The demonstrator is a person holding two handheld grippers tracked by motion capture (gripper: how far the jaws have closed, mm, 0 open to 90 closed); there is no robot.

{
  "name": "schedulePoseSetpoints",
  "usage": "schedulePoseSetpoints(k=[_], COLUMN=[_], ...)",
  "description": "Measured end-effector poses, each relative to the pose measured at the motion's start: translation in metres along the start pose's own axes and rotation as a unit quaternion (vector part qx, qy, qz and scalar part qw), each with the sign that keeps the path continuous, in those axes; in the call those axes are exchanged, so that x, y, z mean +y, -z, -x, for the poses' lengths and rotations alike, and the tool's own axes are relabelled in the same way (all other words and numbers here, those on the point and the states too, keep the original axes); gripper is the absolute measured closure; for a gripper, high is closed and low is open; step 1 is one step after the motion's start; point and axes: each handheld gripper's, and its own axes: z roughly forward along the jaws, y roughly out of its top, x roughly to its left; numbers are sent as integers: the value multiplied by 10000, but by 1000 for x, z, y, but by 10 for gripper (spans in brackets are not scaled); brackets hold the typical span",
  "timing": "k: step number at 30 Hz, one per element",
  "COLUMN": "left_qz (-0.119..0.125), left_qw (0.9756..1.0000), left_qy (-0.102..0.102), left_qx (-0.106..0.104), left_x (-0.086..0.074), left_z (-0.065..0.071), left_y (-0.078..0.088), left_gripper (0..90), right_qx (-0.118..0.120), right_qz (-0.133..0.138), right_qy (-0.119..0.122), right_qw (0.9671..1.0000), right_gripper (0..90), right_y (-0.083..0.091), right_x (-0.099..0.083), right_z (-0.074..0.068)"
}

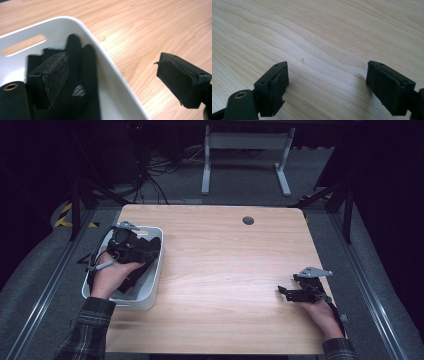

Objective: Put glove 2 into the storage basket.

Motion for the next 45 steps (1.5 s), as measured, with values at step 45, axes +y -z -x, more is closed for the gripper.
schedulePoseSetpoints(k=[45], left_qz=[-354], left_qw=[9877], left_qy=[-1151], left_qx=[-996], left_x=[-52], left_z=[135], left_y=[-135], left_gripper=[142], right_qx=[7], right_qz=[2], right_qy=[8], right_qw=[10000], right_gripper=[185], right_y=[0], right_x=[0], right_z=[0])
